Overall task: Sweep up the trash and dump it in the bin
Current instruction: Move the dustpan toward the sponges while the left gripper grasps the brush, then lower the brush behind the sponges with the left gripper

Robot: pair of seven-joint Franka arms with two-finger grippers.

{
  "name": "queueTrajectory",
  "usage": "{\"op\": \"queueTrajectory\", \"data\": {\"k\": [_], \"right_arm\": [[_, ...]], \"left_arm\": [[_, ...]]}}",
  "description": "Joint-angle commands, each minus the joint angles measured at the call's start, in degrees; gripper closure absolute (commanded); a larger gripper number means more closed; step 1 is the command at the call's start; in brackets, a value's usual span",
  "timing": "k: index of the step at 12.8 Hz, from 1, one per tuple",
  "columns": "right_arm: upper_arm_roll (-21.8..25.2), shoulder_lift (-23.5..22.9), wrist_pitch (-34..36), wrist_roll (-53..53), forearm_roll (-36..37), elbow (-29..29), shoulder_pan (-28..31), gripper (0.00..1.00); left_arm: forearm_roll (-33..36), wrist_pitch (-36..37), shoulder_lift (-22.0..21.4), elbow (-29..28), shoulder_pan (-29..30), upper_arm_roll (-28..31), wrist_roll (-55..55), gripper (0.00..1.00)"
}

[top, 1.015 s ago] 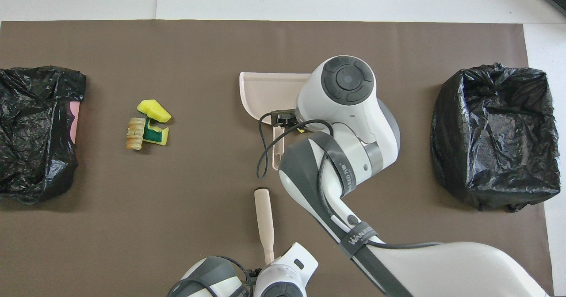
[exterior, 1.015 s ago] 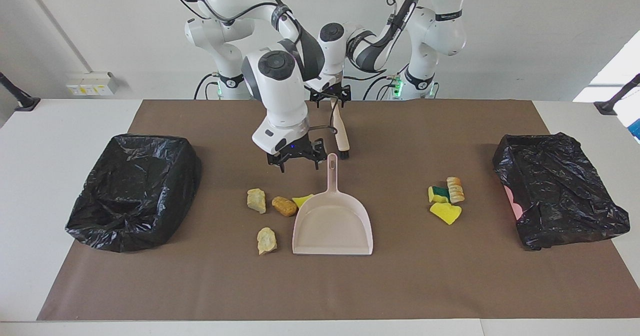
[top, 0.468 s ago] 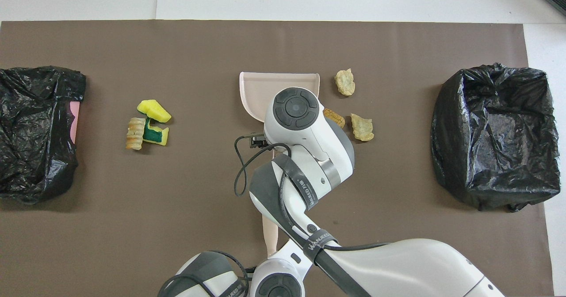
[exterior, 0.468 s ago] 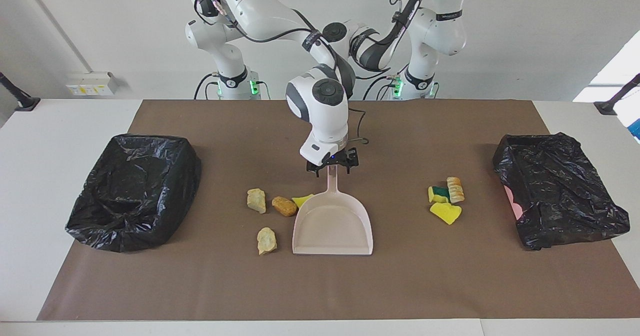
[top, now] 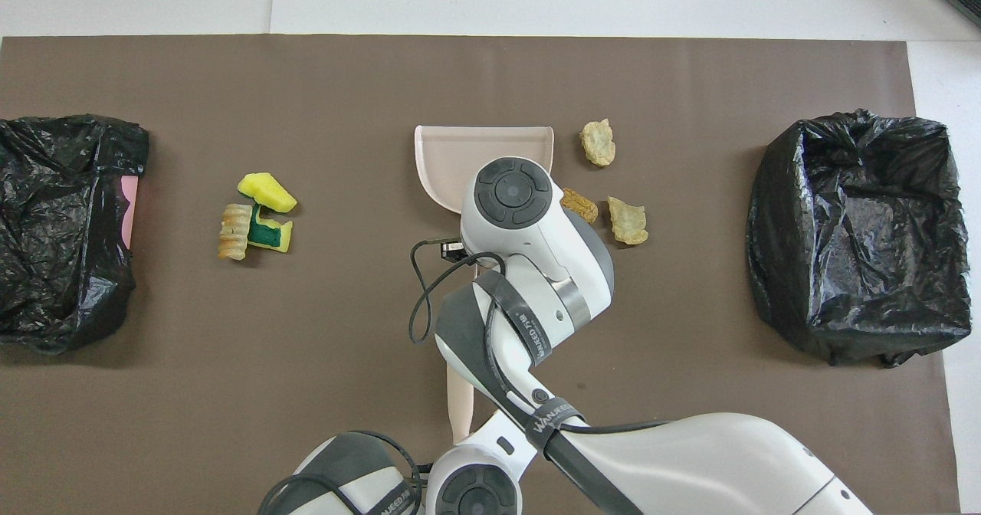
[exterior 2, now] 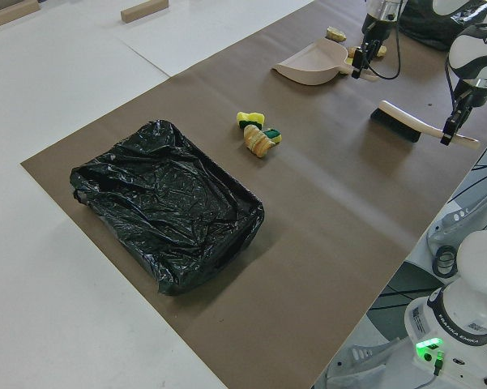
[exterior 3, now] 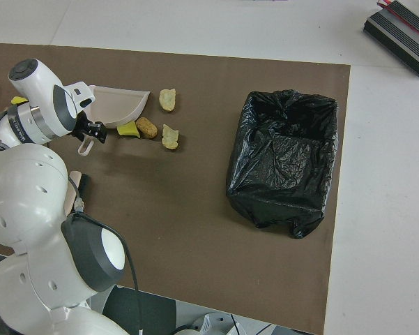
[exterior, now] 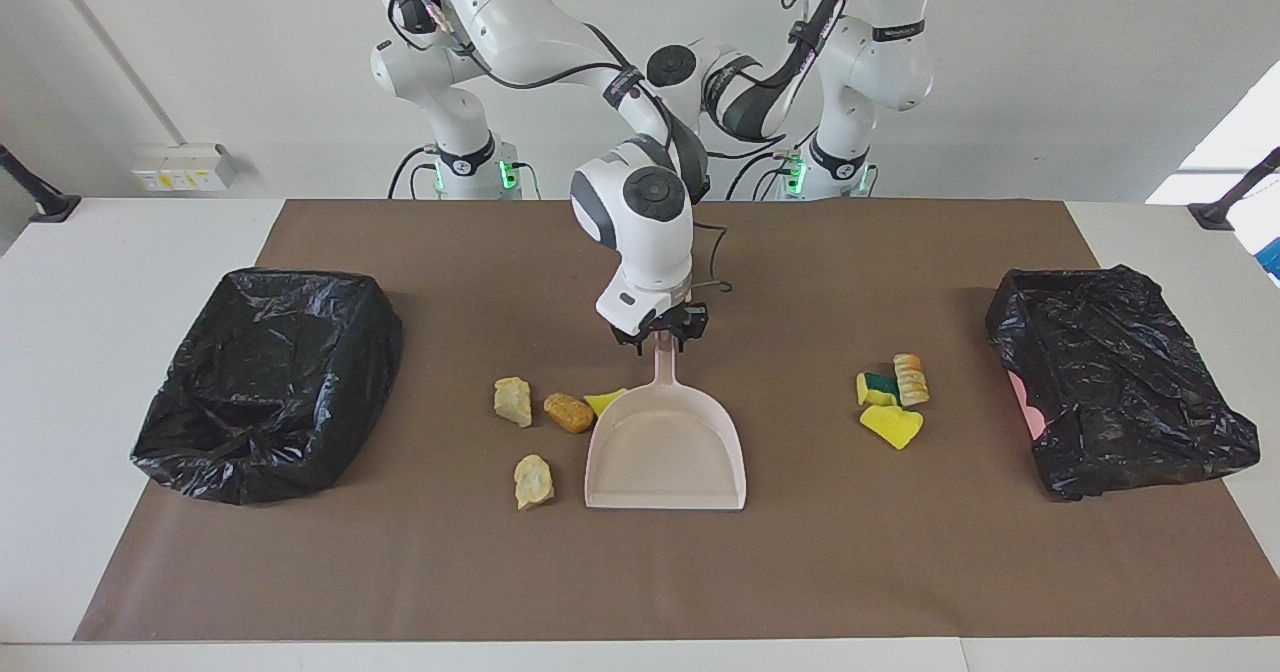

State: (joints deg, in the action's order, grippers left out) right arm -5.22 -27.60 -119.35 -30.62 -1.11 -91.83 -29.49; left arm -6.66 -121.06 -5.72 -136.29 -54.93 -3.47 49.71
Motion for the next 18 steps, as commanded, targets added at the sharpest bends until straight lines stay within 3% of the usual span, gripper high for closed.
{"op": "queueTrajectory", "data": {"k": [1, 7, 10, 13, 18], "right_arm": [[0.03, 1.23, 0.34, -1.55, 1.89, -0.46, -0.92, 1.00], [-0.14, 5.18, 0.87, 3.45, 0.76, 1.31, 1.10, 1.00], [-0.14, 7.56, 5.86, 15.01, 0.75, 1.13, 3.38, 1.00], [-0.14, 8.88, 12.37, 32.16, 0.67, 1.13, 6.37, 1.00], [-0.14, 9.67, 13.44, 60.46, 1.37, -0.53, 7.43, 1.00]], "left_arm": [[-0.73, 5.73, -4.03, -0.20, 1.23, -0.40, -4.25, 1.00], [-0.73, 17.42, -12.63, -0.73, 5.79, -0.40, -13.13, 1.00], [-0.73, 24.27, -18.62, -0.29, 11.24, -0.31, -16.40, 1.00], [-0.55, 26.83, -18.37, 1.54, 21.58, 0.04, -20.51, 1.00], [1.38, 26.24, -13.19, 5.49, 39.26, 0.04, -28.41, 1.00]]}}
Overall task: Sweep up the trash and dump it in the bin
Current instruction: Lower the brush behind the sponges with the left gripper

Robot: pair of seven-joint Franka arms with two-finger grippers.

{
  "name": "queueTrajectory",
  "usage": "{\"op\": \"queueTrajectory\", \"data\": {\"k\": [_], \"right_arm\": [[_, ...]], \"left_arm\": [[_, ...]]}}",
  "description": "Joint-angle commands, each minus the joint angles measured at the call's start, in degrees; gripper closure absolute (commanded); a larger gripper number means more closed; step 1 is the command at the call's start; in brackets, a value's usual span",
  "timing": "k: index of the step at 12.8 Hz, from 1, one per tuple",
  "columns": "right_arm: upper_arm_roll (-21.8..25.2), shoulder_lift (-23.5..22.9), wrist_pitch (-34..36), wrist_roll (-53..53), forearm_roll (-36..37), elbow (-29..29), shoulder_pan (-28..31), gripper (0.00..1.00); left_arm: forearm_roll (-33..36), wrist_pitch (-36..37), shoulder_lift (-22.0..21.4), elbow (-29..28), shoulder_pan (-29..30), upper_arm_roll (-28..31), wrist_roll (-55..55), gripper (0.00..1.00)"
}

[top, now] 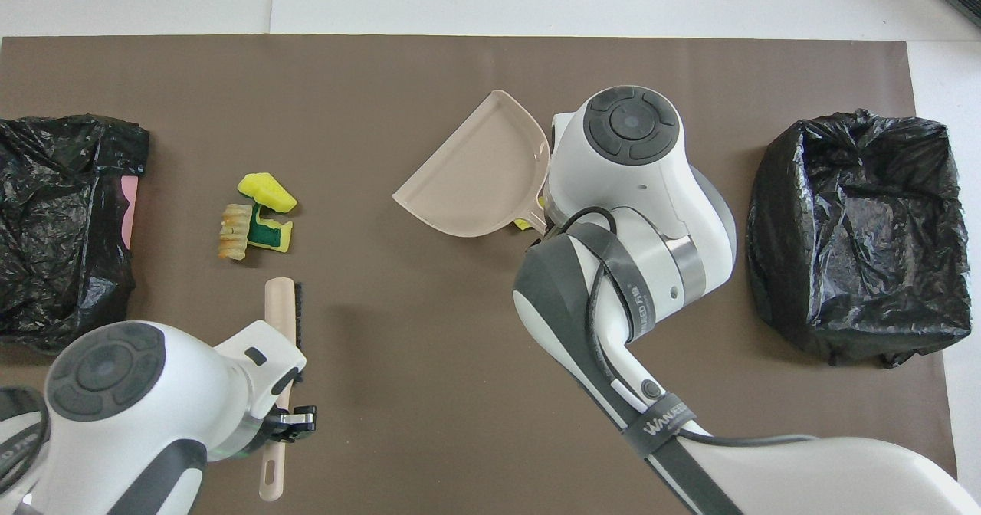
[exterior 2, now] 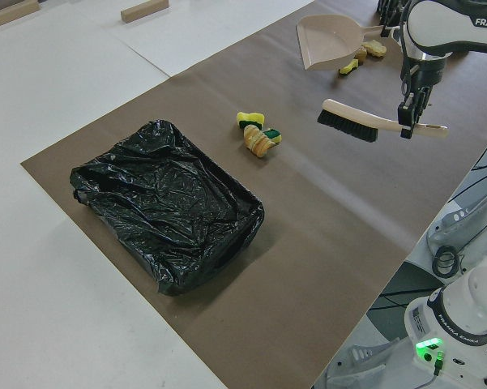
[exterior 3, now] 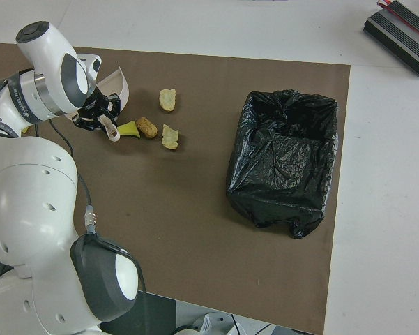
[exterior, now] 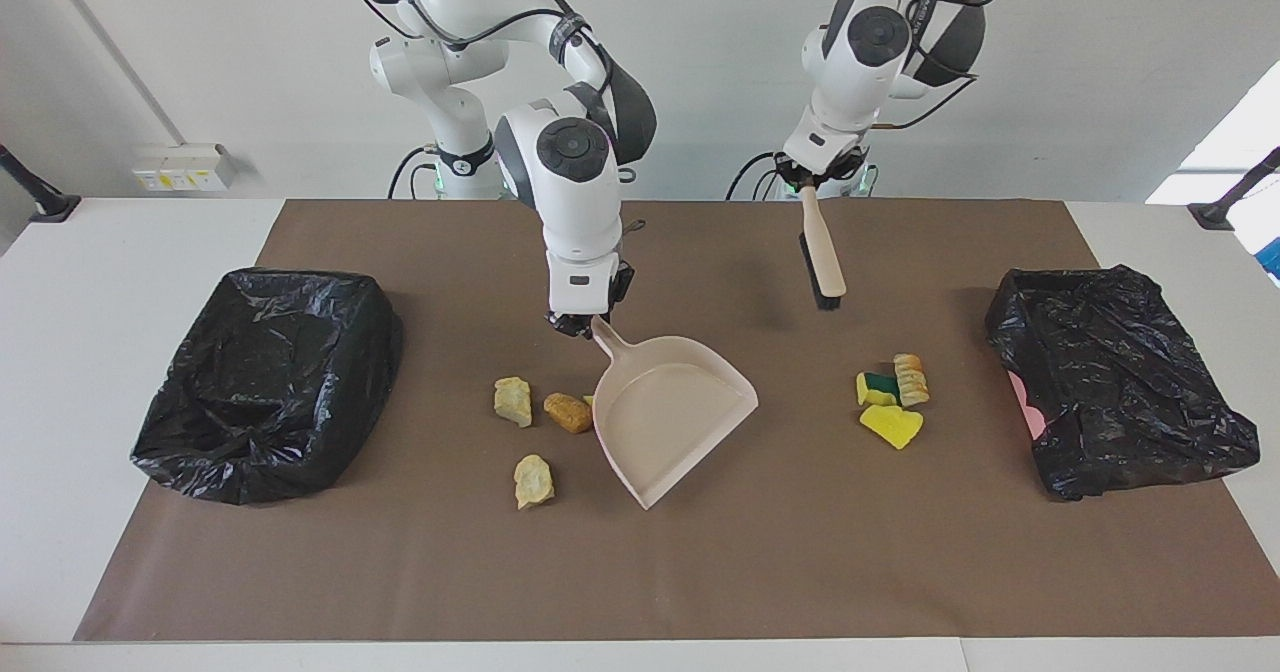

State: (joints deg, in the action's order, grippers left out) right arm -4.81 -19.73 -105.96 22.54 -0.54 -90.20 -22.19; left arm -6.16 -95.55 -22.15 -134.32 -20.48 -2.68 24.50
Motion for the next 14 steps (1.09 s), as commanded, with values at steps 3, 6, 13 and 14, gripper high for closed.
{"op": "queueTrajectory", "data": {"k": [3, 6, 13, 14], "right_arm": [[-0.55, 3.03, 0.14, 16.99, 0.81, -4.46, -0.57, 1.00], [-0.46, 2.86, 0.06, 18.68, 1.51, -6.56, -3.46, 1.00], [-0.55, 2.42, -2.66, 22.35, 6.25, -10.69, -6.55, 1.00], [-0.55, 2.33, -3.98, 22.72, 6.60, -11.48, -6.64, 1.00]], "left_arm": [[6.32, -4.18, 8.34, 8.27, 13.51, -0.74, -11.81, 1.00], [9.66, -9.47, 11.33, 10.21, 21.25, -0.74, -21.56, 1.00], [13.63, -17.03, 22.23, 11.37, 24.17, -0.83, -27.57, 1.00], [13.63, -19.56, 22.67, 9.97, 24.00, -0.92, -27.31, 1.00]]}}
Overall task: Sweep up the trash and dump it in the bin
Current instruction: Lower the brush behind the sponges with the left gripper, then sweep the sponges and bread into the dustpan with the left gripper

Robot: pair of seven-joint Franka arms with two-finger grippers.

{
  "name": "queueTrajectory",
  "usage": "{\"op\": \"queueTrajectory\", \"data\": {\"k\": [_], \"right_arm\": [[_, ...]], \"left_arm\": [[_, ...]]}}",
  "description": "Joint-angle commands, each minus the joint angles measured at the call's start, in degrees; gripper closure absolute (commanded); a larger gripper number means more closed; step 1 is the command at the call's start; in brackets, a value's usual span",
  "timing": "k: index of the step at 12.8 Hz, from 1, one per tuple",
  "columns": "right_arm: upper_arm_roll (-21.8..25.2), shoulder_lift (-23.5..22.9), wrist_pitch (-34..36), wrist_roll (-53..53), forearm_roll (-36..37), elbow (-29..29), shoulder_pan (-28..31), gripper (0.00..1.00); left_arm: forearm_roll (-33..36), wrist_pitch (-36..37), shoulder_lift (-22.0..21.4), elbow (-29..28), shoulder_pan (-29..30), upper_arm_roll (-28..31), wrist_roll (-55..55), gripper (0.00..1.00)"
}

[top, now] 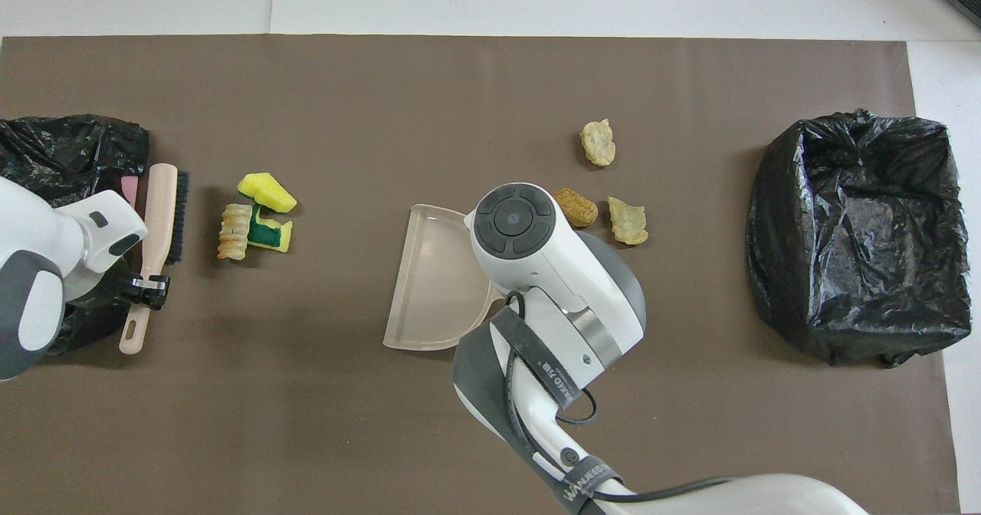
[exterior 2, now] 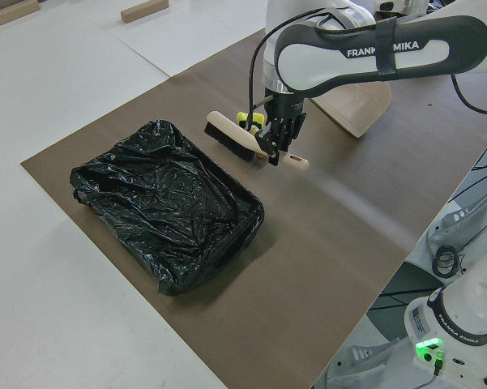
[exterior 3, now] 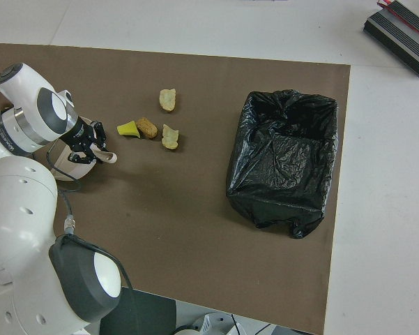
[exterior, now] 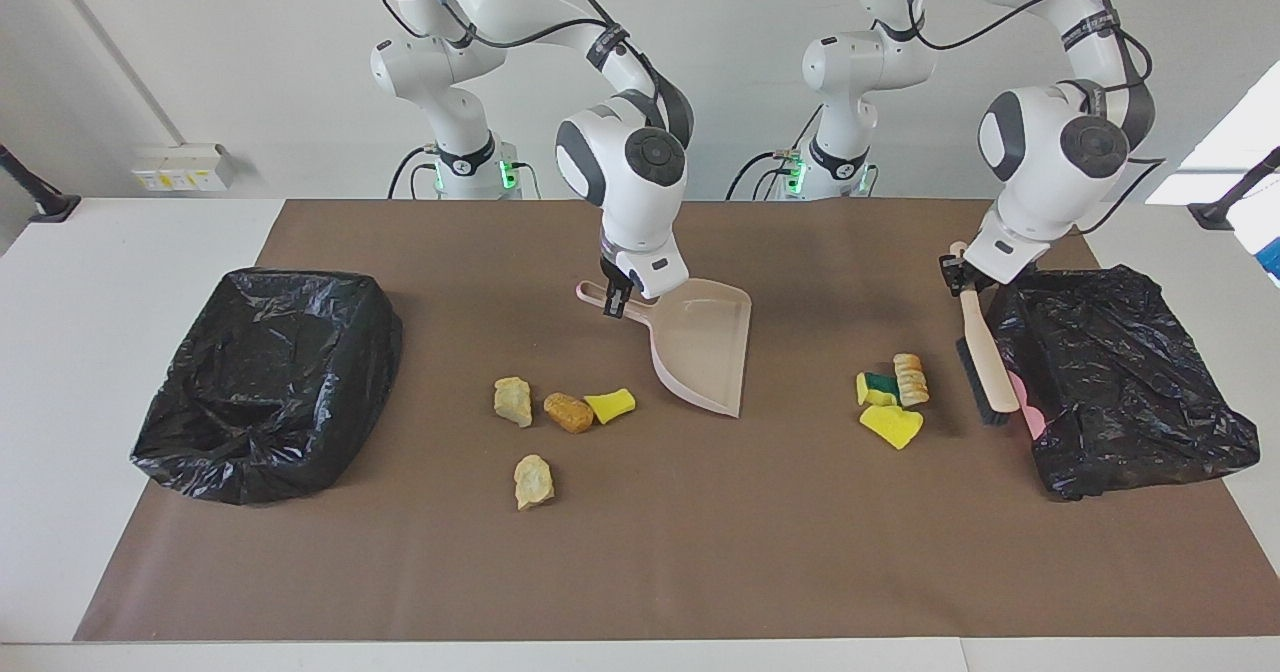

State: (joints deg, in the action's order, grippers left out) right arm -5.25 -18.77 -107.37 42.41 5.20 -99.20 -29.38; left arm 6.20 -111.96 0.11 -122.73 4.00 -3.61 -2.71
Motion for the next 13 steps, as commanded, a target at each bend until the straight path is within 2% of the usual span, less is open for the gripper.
{"op": "queueTrajectory", "data": {"k": [1, 2, 4, 9, 13], "right_arm": [[-0.11, 0.85, -3.45, 2.85, 1.65, -2.67, 0.47, 1.00], [-0.11, 0.41, -4.16, 2.85, 2.70, -2.67, 0.12, 1.00], [-0.11, -0.04, -5.48, 2.85, 3.06, -2.58, -0.15, 1.00], [-0.11, -0.56, -6.71, 2.77, 3.15, -2.58, -0.06, 1.00], [-0.11, -0.92, -7.68, 2.50, 3.06, -2.58, -0.06, 1.00]], "left_arm": [[1.19, -6.31, 1.37, -3.11, -2.13, 0.00, 0.68, 1.00], [1.19, -8.69, 3.21, -3.30, -3.19, 0.00, 2.26, 1.00], [1.10, -10.91, 3.66, -3.13, -5.82, -0.08, 3.06, 1.00], [-1.09, -10.39, 2.44, -4.97, -13.65, -0.26, 7.36, 1.00], [-6.36, -10.12, 1.47, -5.50, -23.13, -0.26, 12.89, 1.00]]}}
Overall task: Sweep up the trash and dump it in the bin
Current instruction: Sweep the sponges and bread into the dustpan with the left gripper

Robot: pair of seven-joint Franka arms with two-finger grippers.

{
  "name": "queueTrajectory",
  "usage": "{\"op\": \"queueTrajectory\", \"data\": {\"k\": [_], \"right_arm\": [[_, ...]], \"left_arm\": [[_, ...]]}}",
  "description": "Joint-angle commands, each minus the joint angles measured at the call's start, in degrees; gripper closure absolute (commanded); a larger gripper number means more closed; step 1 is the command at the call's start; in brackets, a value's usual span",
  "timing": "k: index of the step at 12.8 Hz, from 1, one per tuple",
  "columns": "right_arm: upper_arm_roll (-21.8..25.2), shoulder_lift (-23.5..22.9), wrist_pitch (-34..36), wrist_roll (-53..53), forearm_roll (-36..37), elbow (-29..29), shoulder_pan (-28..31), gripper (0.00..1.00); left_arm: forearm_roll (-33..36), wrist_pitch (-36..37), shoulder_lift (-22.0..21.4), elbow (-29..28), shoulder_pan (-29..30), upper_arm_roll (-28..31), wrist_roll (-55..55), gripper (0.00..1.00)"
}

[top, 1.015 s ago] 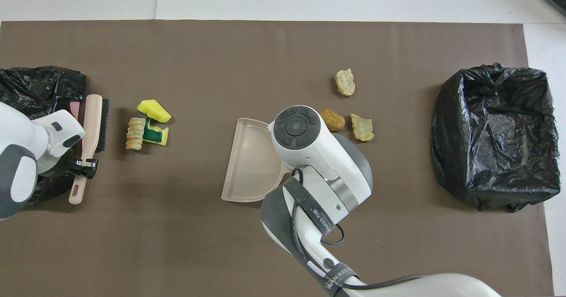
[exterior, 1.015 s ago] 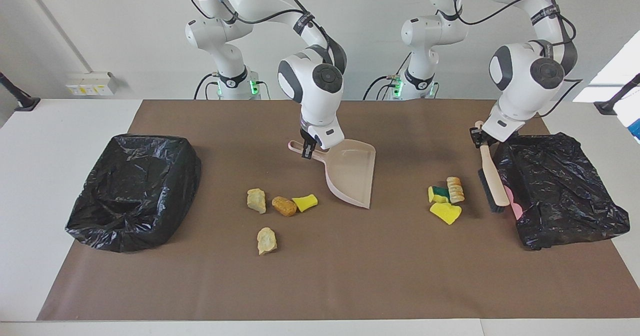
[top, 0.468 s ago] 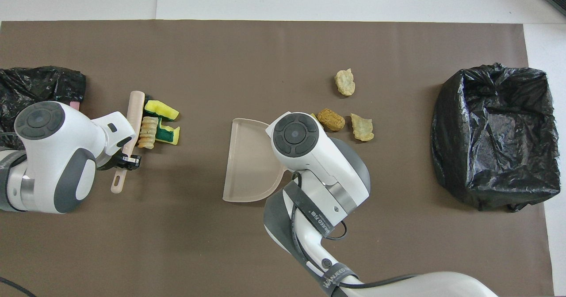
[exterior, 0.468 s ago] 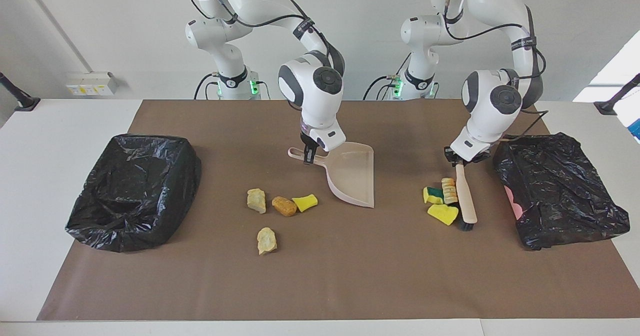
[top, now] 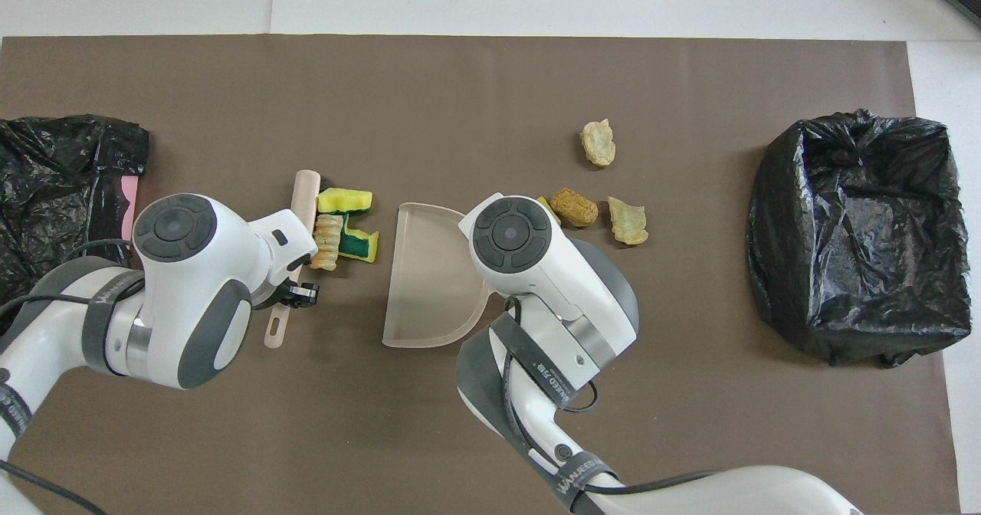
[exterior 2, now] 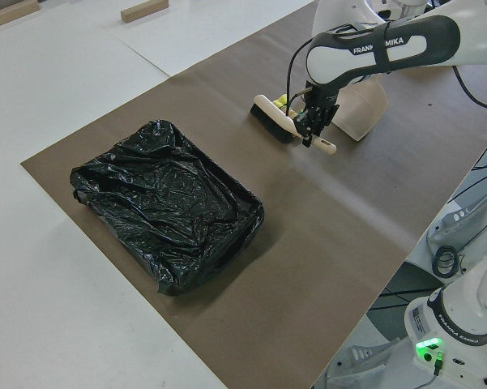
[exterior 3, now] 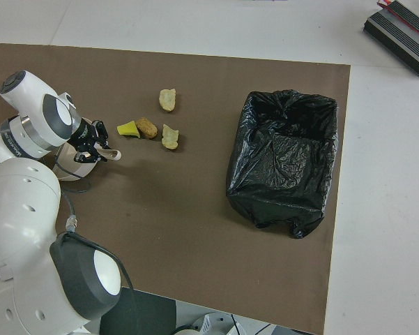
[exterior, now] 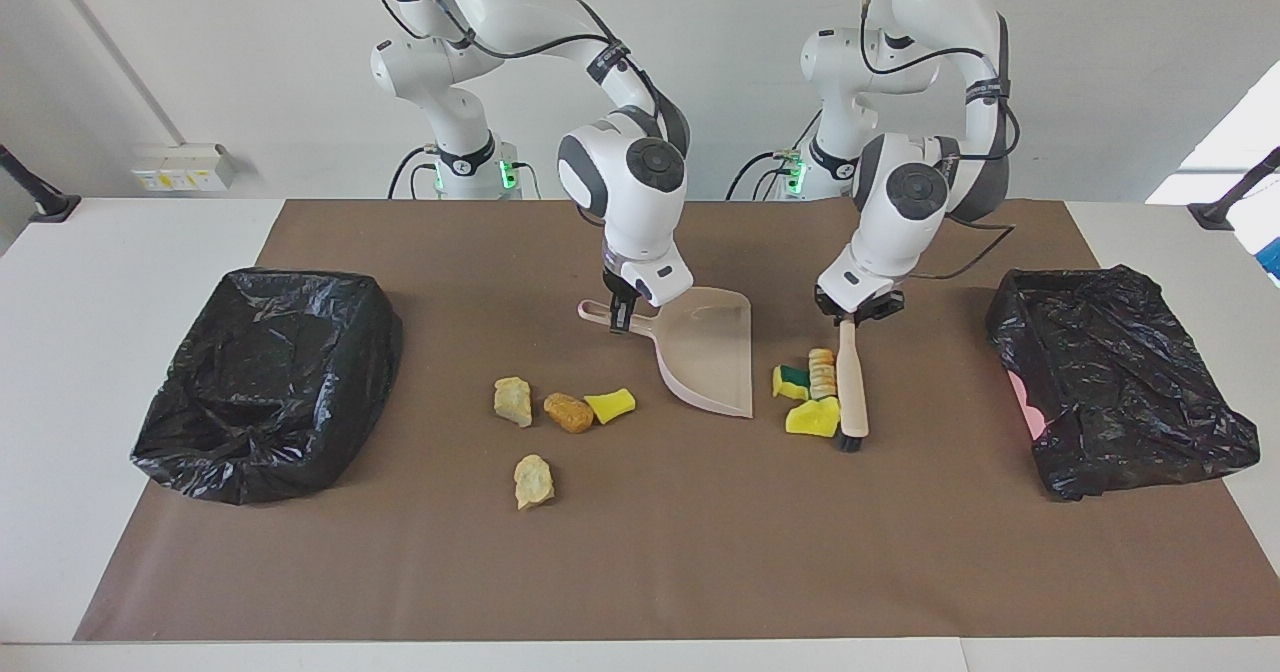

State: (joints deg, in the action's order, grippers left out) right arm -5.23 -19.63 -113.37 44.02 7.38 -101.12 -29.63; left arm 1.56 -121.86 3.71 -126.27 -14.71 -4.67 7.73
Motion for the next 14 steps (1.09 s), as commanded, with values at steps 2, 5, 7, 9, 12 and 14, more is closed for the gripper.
{"op": "queueTrajectory", "data": {"k": [2, 5, 7, 9, 12, 14], "right_arm": [[-0.13, -0.05, -1.68, 0.98, 0.88, -0.66, 0.19, 1.00], [-0.13, -0.05, -1.68, 0.89, 0.79, -0.66, 0.19, 1.00], [-0.13, -0.23, -1.85, -0.24, -0.08, -0.40, 0.45, 1.00], [-0.13, 0.03, -1.77, -1.22, -0.17, -0.04, 0.89, 1.00], [-0.13, 1.52, -1.50, -0.78, -0.35, 0.22, 2.82, 1.00], [-0.13, 3.10, -0.54, -0.34, -0.35, 0.22, 4.14, 1.00]], "left_arm": [[-4.80, 2.22, -2.65, -1.97, -8.13, 0.71, 3.26, 1.00], [-10.41, 7.32, -2.92, -0.39, -10.60, 0.45, 2.39, 1.00], [-14.12, 8.39, -3.44, 0.93, -11.75, 0.36, 2.03, 1.00], [-17.70, 11.46, -7.47, 1.98, -11.66, 0.53, 2.29, 1.00], [-17.73, 15.59, -12.40, 2.34, -10.09, 1.32, 1.85, 1.00], [-14.06, 19.18, -13.64, 4.35, -7.10, 1.50, 1.42, 1.00]]}}
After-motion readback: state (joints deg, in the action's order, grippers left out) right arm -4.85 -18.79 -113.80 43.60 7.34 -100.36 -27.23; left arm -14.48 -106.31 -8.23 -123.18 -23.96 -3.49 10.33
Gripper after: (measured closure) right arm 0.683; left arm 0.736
